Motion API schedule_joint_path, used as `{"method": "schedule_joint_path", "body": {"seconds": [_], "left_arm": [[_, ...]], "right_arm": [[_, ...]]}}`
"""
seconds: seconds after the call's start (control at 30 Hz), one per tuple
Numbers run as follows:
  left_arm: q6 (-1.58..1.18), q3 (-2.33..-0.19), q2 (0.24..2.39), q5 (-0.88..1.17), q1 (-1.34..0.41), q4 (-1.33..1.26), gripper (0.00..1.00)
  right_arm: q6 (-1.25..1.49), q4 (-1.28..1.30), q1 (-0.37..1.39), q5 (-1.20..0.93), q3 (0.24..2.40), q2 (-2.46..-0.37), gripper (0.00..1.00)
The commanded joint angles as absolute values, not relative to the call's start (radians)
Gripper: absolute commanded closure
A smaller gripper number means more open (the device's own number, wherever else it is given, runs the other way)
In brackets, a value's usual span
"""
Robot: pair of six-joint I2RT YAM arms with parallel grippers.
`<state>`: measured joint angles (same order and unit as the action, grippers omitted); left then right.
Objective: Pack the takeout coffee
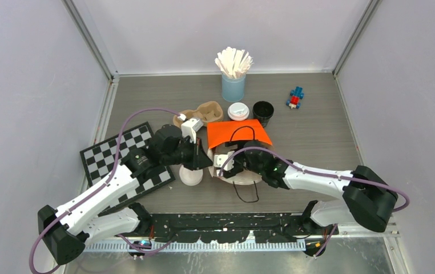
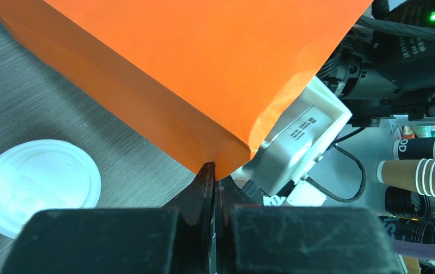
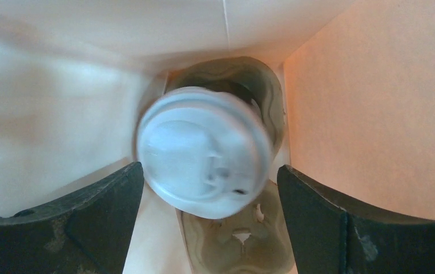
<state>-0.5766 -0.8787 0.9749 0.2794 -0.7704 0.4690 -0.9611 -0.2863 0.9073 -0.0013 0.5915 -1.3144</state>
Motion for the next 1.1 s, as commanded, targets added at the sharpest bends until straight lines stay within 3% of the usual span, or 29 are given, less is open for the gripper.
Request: {"method": "schedule_joint_path", "body": {"seconds": [0.0,0.23,0.43,0.67,1.07], "left_arm": [[-0.584,-0.906,0.962,0.293,-0.774,0.436,1.0],[-0.587,-0.91,0.976,0.295,-0.774,0.431,1.0],[-0.595,-0.91,0.983,0.302,-0.775,0.417,1.0],[-0.603,-0.902,0.981,0.315,-0.775,0.415,1.0],[-0.612,-0.887,0.96,0.315,-0.775,0.418,1.0]], "right_arm": [[-0.942,-0.19,0.903,-0.017,0.623,-1.243,0.09],[-0.924,-0.126,0.905,-0.049,0.653,-1.216,0.09],[-0.911,-0.158,0.903,-0.041,0.644,-1.226,0.18],[-0.861,-0.247,0.903,-0.029,0.67,-1.294,0.36],[-0.799,-0.33,0.902,-0.016,0.715,-1.369,0.42]]}}
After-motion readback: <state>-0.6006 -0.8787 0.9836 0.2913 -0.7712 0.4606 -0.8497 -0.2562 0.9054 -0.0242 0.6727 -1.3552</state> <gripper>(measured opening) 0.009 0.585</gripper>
